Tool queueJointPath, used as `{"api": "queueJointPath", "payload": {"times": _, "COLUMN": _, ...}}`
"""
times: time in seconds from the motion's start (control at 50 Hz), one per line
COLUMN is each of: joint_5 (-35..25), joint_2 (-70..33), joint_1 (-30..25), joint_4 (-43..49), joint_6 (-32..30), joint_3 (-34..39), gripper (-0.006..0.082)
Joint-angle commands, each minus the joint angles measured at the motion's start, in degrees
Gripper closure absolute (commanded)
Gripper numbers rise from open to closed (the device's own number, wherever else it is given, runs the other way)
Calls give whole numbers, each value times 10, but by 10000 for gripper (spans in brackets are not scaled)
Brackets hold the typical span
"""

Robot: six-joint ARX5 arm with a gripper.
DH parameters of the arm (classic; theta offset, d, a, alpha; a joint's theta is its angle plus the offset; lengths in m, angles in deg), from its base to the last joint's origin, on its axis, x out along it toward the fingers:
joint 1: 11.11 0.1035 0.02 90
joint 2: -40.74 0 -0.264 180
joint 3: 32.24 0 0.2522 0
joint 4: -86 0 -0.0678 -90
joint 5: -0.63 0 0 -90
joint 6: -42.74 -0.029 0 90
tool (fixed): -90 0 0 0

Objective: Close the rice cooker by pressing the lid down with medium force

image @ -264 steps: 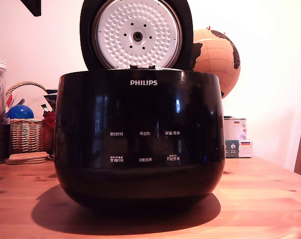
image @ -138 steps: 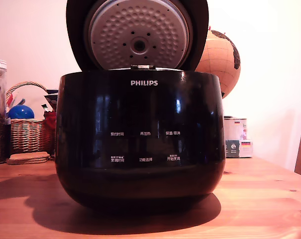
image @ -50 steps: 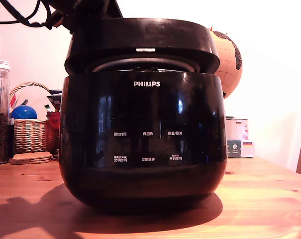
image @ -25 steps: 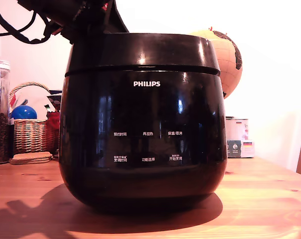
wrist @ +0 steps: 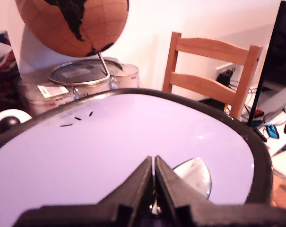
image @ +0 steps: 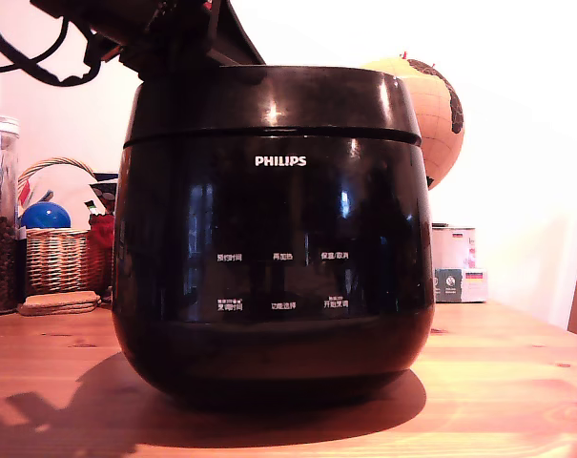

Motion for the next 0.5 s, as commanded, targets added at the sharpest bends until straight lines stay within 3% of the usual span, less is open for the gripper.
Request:
{"api": "queueJointPath", "payload": {"times": 0.0, "joint_5": 1, "joint_2": -49, "joint_1": -2, "joint_4": 44, "joint_6": 6, "joint_3": 63, "gripper": 787}}
{"api": "queueJointPath", "payload": {"times": 0.48, "joint_5": 1, "joint_2": -80, "joint_1": -5, "joint_4": 2, "joint_6": 10, "joint_3": 64, "gripper": 787}}
